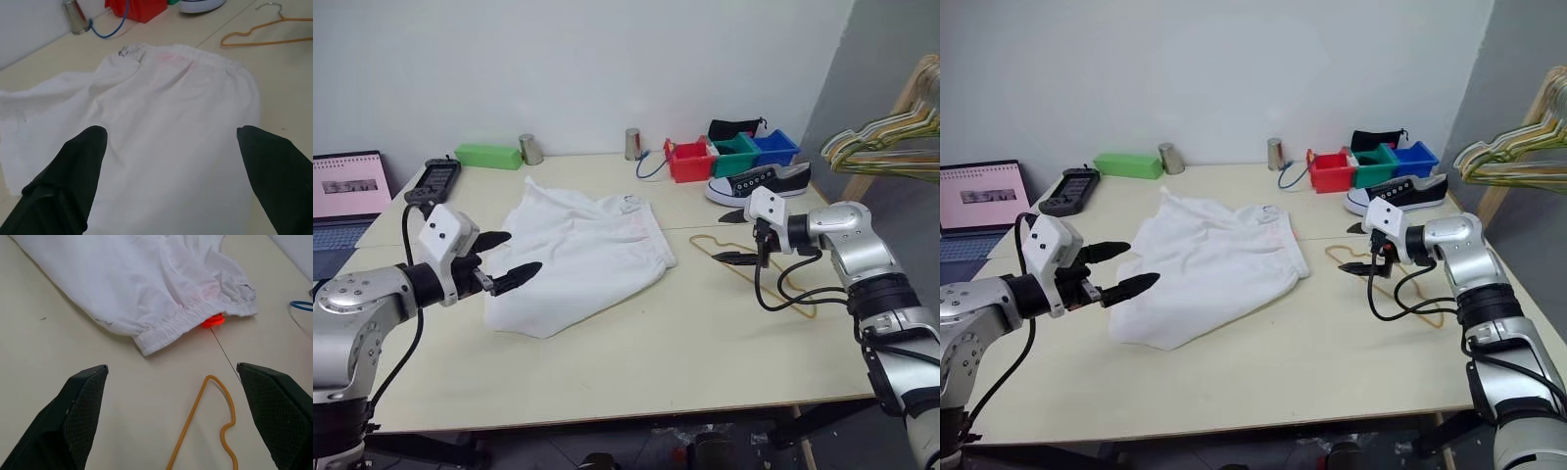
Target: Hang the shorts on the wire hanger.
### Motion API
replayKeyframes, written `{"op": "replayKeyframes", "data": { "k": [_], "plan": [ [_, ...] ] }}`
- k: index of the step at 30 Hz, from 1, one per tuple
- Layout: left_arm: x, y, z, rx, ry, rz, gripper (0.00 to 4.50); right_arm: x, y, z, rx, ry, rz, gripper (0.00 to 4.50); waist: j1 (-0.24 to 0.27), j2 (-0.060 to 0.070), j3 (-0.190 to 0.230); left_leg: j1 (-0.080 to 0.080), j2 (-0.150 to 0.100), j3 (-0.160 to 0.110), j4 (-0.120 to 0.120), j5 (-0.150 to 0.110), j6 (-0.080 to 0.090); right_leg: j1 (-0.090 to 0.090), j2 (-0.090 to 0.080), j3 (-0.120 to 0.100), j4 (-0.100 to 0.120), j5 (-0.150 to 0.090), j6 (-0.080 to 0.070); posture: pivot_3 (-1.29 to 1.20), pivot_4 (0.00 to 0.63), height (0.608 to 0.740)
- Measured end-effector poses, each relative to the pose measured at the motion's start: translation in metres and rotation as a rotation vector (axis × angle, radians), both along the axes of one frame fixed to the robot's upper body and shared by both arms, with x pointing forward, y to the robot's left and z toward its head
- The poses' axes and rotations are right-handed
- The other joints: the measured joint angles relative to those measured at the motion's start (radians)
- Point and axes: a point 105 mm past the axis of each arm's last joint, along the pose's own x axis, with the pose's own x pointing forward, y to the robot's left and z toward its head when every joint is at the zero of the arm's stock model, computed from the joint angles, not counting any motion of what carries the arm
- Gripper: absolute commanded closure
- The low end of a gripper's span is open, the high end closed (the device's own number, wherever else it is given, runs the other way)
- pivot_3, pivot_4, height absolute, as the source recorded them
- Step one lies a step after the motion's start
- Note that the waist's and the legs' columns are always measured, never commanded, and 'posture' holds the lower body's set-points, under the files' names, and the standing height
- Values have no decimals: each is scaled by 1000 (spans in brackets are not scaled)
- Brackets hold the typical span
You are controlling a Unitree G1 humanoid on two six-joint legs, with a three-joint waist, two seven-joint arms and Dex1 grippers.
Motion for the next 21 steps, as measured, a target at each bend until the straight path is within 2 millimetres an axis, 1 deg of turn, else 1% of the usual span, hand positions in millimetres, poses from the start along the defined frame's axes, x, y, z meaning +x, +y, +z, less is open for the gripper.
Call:
{"op": "replayKeyframes", "data": {
  "k": [3, 6, 9, 10, 12, 14, 15, 17, 18, 21],
  "plan": [
    [-9, -2, -9, 12, 44, -18, 0, -1, 4, -2, -26, -19, 30, 39, 0, 0, 0, 0, 0, 0, 0, 0, 0, 0, 0, 0, 0, 0, 0, -67, 1, 740],
    [-24, -3, -25, 55, 99, -37, 0, -3, 16, -11, -69, -41, 91, 39, -3, 0, -1, 2, 1, 2, 0, 0, 0, 0, 1, 1, 1, 1, -1, -61, 0, 740],
    [-35, -1, -51, 98, 152, -24, 0, -2, 31, -29, -148, -65, 155, 39, -4, 0, -1, 4, 3, 4, 0, 0, 0, 0, 2, 1, 2, 2, -3, -47, 5, 740],
    [-37, 0, -59, 108, 153, -11, 0, 1, 38, -37, -177, -76, 169, 39, -3, 0, -1, 4, 4, 4, 0, 0, 0, 0, 3, 1, 2, 2, -3, -39, 5, 740],
    [-37, 2, -69, 112, 157, 14, 0, 6, 47, -45, -214, -94, 181, 39, 2, 0, -1, 4, 6, 4, 0, 1, 1, 0, 5, 1, 3, 4, -5, -33, 5, 740],
    [-37, 3, -73, 103, 153, 29, 0, 11, 53, -48, -245, -111, 180, 39, 3, 0, -1, 5, 7, 4, 0, 1, 1, 0, 6, 1, 5, 5, -6, -25, 5, 740],
    [-37, 5, -77, 112, 148, 40, 0, 17, 58, -49, -262, -135, 164, 39, 4, 0, -1, 6, 9, 4, 0, 1, 1, 0, 8, 1, 7, 4, -7, -20, 6, 740],
    [-36, 6, -80, 119, 139, 52, 0, 22, 62, -51, -272, -144, 141, 39, 5, 0, -1, 7, 10, 4, 0, 1, 1, 0, 9, 2, 8, 3, -8, -15, 4, 740],
    [-33, 9, -85, 119, 135, 68, 0, 27, 68, -54, -268, -136, 107, 39, 5, 0, -1, 9, 10, 4, -1, 1, 1, 0, 9, 4, 10, 3, -9, -11, 3, 740],
    [-29, 10, -97, 115, 155, 70, 0, 31, 82, -60, -280, -132, 89, 39, 5, 0, -2, 11, 11, 4, -1, 1, 1, 0, 12, 5, 12, 2, -10, -5, 0, 740]
  ]
}}
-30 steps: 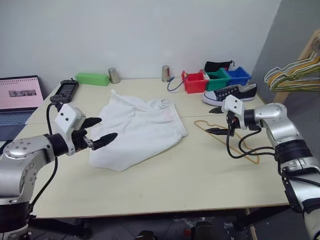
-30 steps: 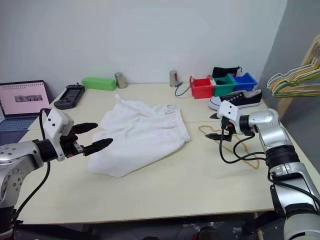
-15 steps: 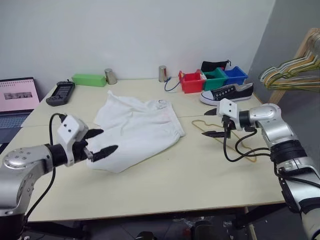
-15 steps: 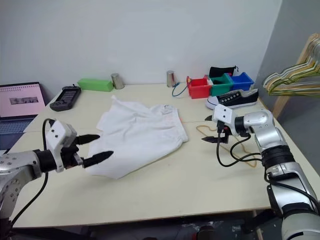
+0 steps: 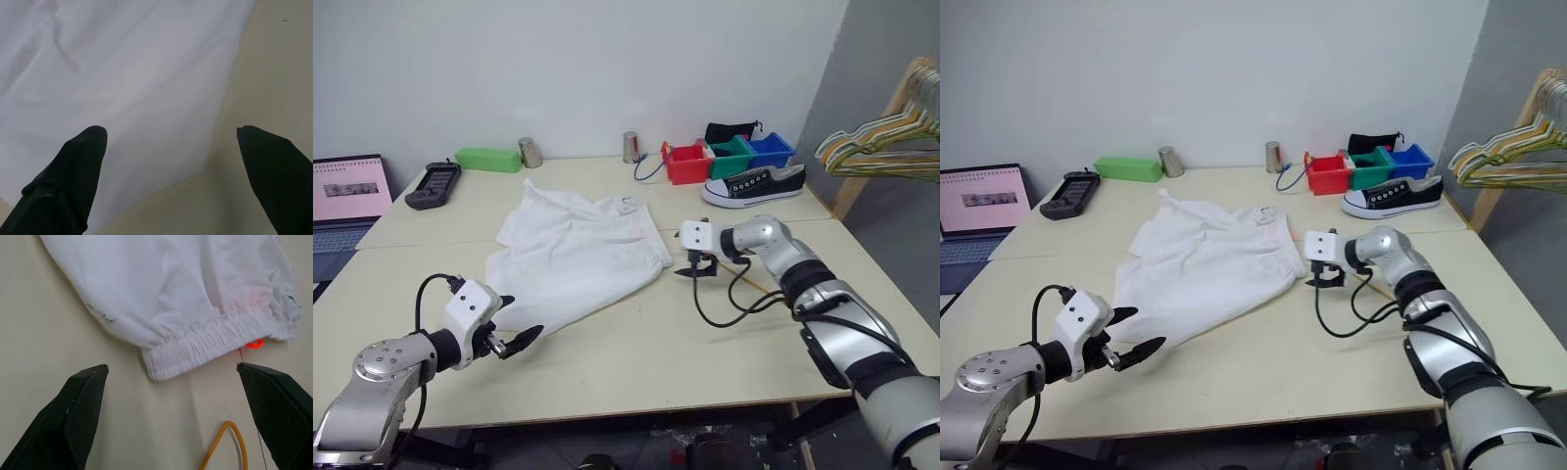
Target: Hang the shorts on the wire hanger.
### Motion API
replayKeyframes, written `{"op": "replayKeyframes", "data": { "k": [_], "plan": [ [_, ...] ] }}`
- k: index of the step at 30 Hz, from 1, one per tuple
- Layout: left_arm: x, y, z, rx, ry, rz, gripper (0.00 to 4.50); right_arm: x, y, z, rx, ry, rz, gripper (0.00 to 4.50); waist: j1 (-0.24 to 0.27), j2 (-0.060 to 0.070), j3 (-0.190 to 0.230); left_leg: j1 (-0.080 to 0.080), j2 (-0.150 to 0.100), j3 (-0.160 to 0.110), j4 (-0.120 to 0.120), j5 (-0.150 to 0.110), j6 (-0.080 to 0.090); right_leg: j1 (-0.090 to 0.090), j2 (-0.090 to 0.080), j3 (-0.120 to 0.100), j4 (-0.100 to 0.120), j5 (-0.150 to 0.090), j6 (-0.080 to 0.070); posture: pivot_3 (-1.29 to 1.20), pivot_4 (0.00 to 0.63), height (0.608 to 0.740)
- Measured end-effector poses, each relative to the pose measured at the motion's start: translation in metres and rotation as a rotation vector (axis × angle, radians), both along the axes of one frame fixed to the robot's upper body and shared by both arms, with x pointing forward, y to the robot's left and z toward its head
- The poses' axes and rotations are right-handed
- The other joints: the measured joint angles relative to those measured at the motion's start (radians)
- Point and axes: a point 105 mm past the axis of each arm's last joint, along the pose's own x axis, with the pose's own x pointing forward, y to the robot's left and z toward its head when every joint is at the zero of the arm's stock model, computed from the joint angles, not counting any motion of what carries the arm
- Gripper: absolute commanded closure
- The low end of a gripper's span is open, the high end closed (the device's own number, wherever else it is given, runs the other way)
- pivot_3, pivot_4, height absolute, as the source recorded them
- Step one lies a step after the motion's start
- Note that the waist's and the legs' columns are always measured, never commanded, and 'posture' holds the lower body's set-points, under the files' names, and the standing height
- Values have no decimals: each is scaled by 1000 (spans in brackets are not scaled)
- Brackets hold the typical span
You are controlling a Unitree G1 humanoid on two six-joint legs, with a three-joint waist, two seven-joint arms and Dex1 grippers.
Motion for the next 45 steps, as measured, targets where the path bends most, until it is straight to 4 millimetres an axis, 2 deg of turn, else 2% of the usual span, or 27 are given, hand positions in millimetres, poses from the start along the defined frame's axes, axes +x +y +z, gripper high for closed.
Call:
{"op": "replayKeyframes", "data": {
  "k": [7, 9, 12, 19, 26, 27, 34, 35, 40, 41, 43, 45],
  "plan": [
    [12, 7, -22, -2, 49, 8, 0, 8, 3, -13, -138, -84, -34, 39, 0, 0, 0, 3, 0, 2, 0, 0, 0, -1, 2, 5, 2, 0, 0, -8, 0, 740],
    [18, 7, -27, -16, 67, 19, 0, 11, 14, -9, -164, -146, -16, 39, -3, -1, -1, 4, 0, 2, 0, 0, 0, -2, 4, 8, 3, 0, 0, -6, 0, 740],
    [20, 4, -26, -21, 64, 6, 0, 14, 20, -5, -175, -191, -7, 39, -5, -1, -1, 5, 0, 5, 0, 0, 0, -3, 4, 11, 4, 0, 0, 1, 0, 740],
    [19, 4, -37, -18, 102, 6, 0, 7, 42, -10, -222, -261, 84, 39, -1, -1, -1, 5, 0, 6, 0, 0, 0, -3, 5, 13, 4, 0, 0, 16, 0, 740],
    [22, 4, -35, -19, 99, 5, 0, 7, 48, -16, -340, -385, 171, 39, 0, -1, -1, 5, 0, 6, 0, 0, 0, -4, 5, 14, 4, 0, 0, 29, 0, 740],
    [22, 4, -36, -19, 102, 7, 358, 7, 49, -16, -347, -396, 176, 407, 0, -1, -1, 5, 0, 6, 0, 0, 0, -4, 5, 14, 4, 0, 0, 31, 0, 740],
    [20, 5, -37, -13, 101, 2, 1878, 7, 50, -17, -376, -435, 201, 2096, 1, -1, -1, 6, 0, 6, 0, 0, 0, -4, 5, 14, 4, 0, 0, 25, 0, 740],
    [20, 5, -38, -12, 102, 2, 2239, 7, 50, -17, -375, -436, 201, 2484, 1, -1, -1, 6, 0, 6, -1, 0, 0, -4, 5, 14, 4, 0, 0, 24, 0, 740],
    [20, 5, -38, -8, 103, 2, 3417, 7, 50, -17, -373, -436, 202, 3812, 0, -1, -1, 6, 0, 6, -1, 0, 0, -4, 5, 14, 4, 0, 0, 17, 0, 740],
    [20, 5, -38, -7, 103, 1, 3526, 7, 49, -17, -373, -436, 202, 3945, 0, -1, -1, 6, 1, 6, -1, 0, 0, -4, 5, 14, 4, 0, 0, 15, 0, 740],
    [21, 5, -37, -3, 99, 0, 4021, 7, 49, -17, -374, -435, 202, 4492, 0, -1, -1, 6, 1, 6, -1, 0, 0, -4, 5, 14, 4, 0, 0, 11, 0, 740],
    [22, 5, -36, 0, 96, -2, 4444, 6, 48, -18, -375, -427, 207, 4500, -1, -1, -1, 6, 1, 6, -2, 0, 0, -4, 5, 14, 4, 0, 0, 9, 0, 740]
  ]
}}
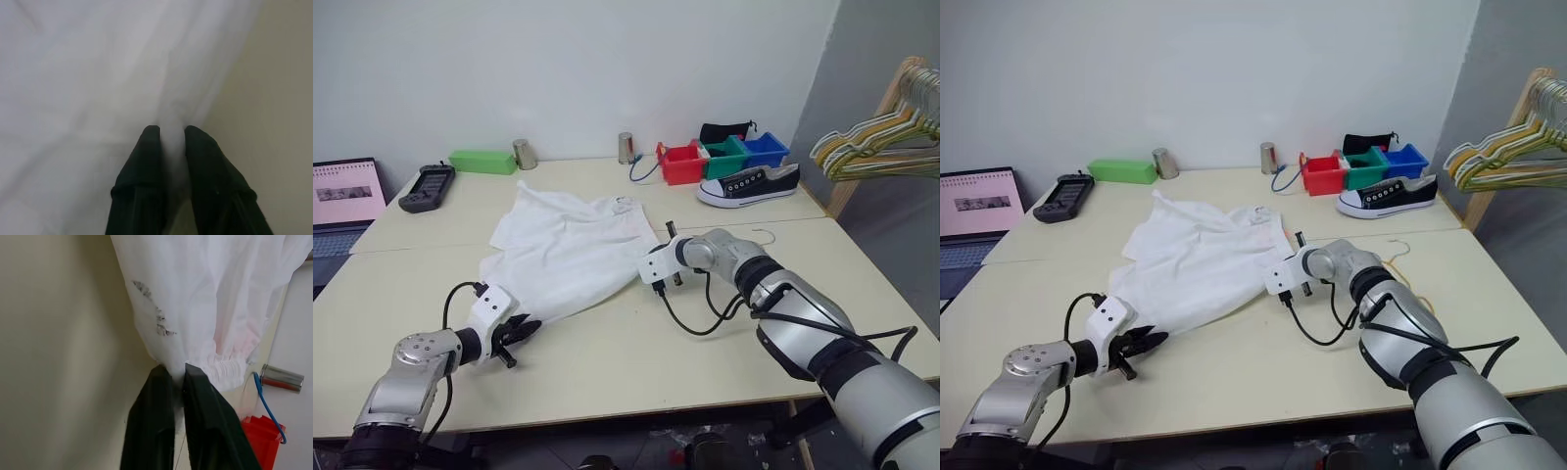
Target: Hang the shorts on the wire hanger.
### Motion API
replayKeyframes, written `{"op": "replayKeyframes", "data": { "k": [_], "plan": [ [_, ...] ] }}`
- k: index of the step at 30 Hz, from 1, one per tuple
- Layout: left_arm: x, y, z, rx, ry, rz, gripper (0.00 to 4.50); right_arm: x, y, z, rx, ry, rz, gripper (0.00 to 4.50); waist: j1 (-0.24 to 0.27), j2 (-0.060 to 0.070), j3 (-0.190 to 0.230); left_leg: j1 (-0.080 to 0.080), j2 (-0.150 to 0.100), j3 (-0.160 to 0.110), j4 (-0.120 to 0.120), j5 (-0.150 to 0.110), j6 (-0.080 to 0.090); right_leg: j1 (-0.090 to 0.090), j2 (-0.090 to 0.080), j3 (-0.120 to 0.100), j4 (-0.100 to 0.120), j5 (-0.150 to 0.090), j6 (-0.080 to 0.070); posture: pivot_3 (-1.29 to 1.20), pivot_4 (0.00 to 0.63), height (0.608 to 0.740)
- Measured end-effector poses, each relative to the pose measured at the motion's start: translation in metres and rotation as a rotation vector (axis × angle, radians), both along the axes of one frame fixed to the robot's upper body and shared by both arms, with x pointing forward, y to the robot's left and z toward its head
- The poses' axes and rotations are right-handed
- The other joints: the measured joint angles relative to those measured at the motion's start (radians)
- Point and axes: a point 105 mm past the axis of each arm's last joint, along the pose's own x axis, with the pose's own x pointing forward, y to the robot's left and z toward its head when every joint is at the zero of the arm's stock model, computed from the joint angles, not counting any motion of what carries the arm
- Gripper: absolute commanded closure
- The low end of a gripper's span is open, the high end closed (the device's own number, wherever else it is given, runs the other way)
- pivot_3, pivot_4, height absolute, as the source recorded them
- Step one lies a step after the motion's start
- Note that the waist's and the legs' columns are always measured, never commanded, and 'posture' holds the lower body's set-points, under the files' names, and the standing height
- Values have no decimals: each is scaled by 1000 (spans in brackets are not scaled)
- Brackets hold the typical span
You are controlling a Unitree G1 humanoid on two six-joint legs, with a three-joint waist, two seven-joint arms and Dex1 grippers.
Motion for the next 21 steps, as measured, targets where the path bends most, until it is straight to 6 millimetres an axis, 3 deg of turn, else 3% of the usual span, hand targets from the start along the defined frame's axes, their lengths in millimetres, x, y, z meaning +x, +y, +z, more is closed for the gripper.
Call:
{"op": "replayKeyframes", "data": {
  "k": [10, 16, 21],
  "plan": [
    [1, -9, 0, 28, 3, -58, 4480, -13, -27, -12, -3, 189, -1, 4500, 2, 0, 0, 0, 0, 0, 0, -1, -1, 1, 0, 0, -2, 2, -4, -7, 0, 740],
    [-9, -31, 1, 54, 14, -197, 4480, -32, -69, -17, -10, 380, 17, 4500, 5, -1, -1, -1, 0, 0, 0, -1, -2, 2, 0, 0, -3, -1, 0, -37, 0, 740],
    [-31, -53, 3, 83, 60, -377, 4480, -59, -101, -18, -6, 507, 47, 4500, 4, -3, -3, -1, 1, 4, 0, -2, -2, 2, -1, 2, -3, -1, 2, -65, 0, 740]
  ]
}}
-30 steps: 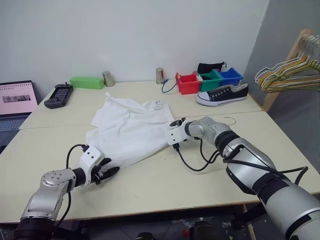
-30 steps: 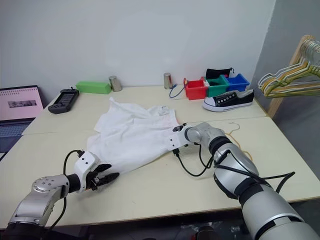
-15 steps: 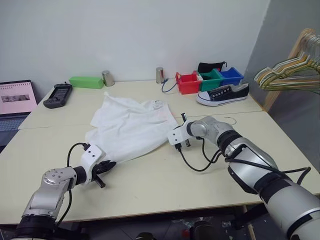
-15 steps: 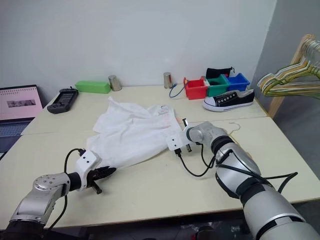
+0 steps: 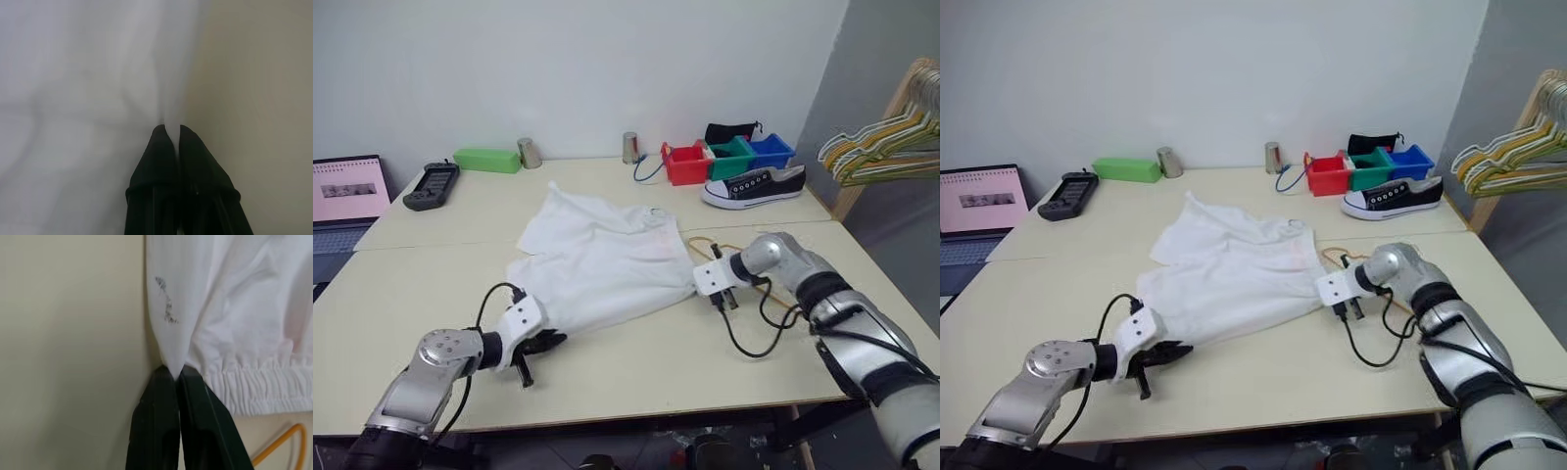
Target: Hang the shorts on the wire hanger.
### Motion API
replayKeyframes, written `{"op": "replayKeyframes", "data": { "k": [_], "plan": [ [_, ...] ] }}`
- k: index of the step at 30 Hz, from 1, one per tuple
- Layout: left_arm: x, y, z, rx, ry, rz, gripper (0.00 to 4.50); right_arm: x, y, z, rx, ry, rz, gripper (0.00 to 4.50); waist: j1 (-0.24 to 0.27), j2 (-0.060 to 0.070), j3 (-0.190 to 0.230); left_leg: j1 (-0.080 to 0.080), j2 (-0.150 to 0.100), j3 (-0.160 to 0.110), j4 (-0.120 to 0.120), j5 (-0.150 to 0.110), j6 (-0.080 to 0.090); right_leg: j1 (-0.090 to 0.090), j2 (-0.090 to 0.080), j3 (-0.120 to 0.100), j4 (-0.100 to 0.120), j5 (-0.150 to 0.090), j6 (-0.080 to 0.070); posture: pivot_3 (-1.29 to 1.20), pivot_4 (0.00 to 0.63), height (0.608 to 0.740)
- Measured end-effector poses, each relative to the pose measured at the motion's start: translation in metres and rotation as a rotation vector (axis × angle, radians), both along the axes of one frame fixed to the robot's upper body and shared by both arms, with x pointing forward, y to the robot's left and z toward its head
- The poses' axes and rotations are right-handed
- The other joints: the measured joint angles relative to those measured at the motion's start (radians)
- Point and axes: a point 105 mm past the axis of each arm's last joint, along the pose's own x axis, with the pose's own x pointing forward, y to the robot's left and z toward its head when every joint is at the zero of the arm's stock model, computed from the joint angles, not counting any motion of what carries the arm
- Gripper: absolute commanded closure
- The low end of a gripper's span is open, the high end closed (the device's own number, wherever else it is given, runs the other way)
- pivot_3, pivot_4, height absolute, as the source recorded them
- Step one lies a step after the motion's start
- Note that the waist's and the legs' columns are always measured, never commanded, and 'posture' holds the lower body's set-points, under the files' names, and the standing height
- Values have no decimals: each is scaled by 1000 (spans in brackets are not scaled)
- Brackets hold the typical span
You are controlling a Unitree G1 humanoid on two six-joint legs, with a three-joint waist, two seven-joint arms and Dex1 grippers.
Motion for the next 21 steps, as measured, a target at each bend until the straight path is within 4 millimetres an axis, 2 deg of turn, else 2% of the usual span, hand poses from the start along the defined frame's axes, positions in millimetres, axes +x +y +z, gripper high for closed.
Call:
{"op": "replayKeyframes", "data": {
  "k": [1, 3, 6, 10, 15, 21],
  "plan": [
    [-4, -2, 1, 8, 9, -26, 4480, -6, -3, 0, 0, 17, 6, 4500, 0, -1, -1, 0, 1, 1, 0, 0, 1, 0, 0, 0, 0, 0, 0, -65, 0, 740],
    [-17, -5, 3, 33, 46, -102, 4480, -32, -12, -2, -2, 88, 28, 4500, 4, -2, -3, 0, 2, 4, 1, -3, 4, 0, 0, 1, -1, -1, 1, -74, 0, 740],
    [-32, -4, 5, 51, 94, -172, 4480, -59, -16, -2, -8, 178, 37, 4500, 6, -2, -4, 0, 3, 7, 2, -4, 5, 1, 0, 2, -1, -1, 2, -78, 3, 740],
    [-58, 5, 6, 105, 187, -274, 4480, -100, -10, -5, 11, 344, 20, 4500, 11, -2, -5, 1, 5, 12, 2, -7, 8, 1, 1, 2, -2, -2, 1, -78, 8, 740],
    [-74, 31, 10, 168, 247, -280, 4480, -111, 16, 0, 75, 477, -33, 4500, 12, -2, -5, 1, 14, 16, 2, -9, 7, 0, 7, 1, -2, -2, 1, -61, 15, 740],
    [-72, 51, 12, 207, 237, -235, 4480, -117, 37, 6, 112, 580, -47, 4500, 25, -1, -3, 1, 16, 16, 2, -10, 4, 0, 10, 1, -2, -3, 0, -35, 20, 740]
  ]
}}
